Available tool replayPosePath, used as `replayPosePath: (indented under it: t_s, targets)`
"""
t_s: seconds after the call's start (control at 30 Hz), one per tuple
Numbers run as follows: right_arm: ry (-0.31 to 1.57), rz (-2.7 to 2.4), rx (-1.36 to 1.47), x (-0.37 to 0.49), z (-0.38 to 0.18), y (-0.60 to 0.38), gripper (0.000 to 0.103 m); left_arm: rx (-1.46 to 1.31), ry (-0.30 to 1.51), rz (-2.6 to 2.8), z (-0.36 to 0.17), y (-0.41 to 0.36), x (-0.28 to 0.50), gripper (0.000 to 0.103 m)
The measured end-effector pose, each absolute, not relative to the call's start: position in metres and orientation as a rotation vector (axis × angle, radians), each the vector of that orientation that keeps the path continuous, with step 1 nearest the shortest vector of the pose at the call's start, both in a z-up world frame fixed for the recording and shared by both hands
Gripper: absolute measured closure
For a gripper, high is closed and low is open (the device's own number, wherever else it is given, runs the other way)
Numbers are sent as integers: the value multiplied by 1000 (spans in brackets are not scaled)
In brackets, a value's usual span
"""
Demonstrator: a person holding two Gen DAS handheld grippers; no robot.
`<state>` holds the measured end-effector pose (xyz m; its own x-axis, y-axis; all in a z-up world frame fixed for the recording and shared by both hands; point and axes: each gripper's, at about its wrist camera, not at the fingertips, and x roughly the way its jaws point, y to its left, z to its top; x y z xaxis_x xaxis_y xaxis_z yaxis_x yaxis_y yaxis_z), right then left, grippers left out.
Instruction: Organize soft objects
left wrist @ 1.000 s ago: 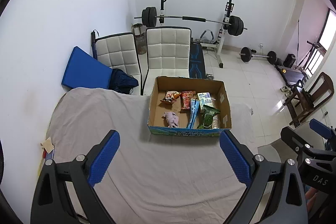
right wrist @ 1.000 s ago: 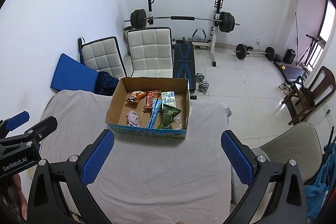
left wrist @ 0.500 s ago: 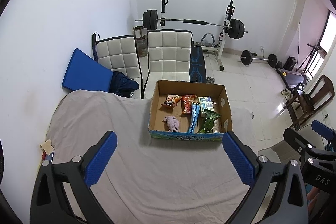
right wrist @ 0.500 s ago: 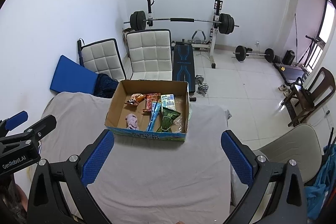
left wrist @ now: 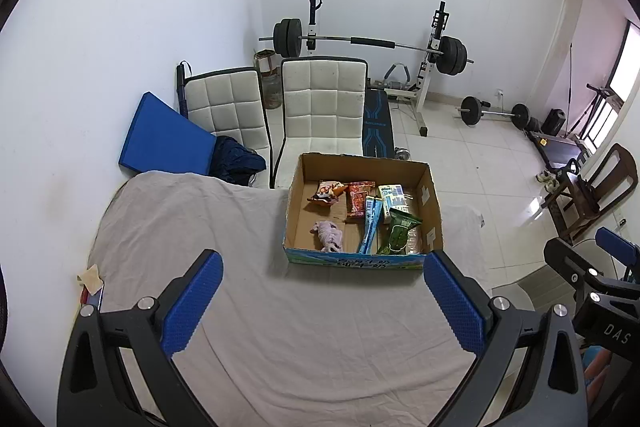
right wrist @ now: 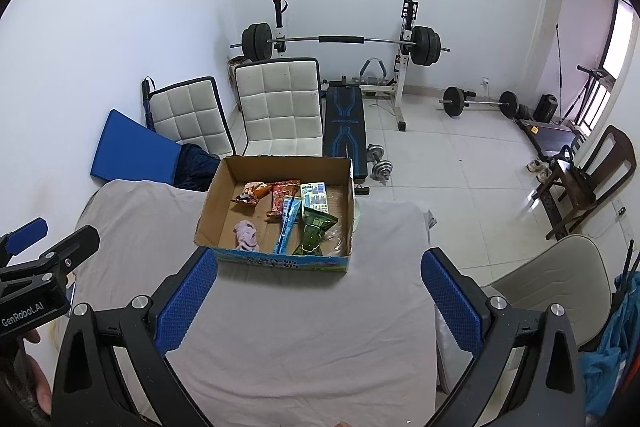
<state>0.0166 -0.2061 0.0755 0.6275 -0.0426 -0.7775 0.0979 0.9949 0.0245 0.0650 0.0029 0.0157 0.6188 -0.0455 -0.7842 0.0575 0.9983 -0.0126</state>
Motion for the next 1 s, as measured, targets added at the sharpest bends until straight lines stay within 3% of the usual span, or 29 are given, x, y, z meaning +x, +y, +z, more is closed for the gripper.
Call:
replayPosePath:
  t_s: [1.0]
  targets:
    - [890,-76,68,10,78,-213,0,5,903,-50,17,3,65,0]
